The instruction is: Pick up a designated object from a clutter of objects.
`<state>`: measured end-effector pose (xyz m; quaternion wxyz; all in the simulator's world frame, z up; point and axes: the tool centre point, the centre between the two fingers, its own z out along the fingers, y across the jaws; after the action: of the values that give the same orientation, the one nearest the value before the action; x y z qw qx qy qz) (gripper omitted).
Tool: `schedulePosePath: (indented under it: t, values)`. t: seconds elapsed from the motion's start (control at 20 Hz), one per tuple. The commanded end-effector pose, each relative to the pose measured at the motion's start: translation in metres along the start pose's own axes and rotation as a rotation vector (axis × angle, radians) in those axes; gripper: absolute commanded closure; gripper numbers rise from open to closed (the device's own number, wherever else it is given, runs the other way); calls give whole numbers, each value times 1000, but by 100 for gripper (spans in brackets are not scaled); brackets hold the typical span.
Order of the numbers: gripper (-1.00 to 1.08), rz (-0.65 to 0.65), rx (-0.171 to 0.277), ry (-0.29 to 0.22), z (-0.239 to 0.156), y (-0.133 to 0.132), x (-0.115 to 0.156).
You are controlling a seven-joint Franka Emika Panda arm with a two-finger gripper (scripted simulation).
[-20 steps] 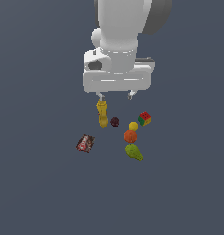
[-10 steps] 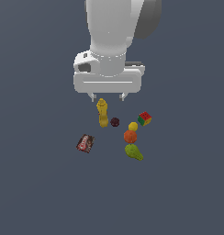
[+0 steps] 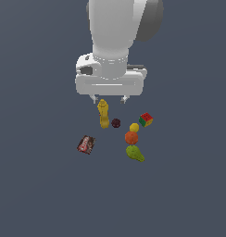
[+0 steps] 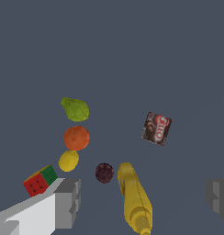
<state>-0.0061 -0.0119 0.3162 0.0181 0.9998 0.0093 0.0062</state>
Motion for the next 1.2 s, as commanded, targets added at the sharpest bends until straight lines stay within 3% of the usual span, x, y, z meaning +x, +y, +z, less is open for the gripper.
schedulePosePath:
  t: [0.0, 1.15]
  values:
    - [-92, 22, 1, 0, 4, -2, 1]
    - [-92, 465, 12, -6, 80, -45, 10]
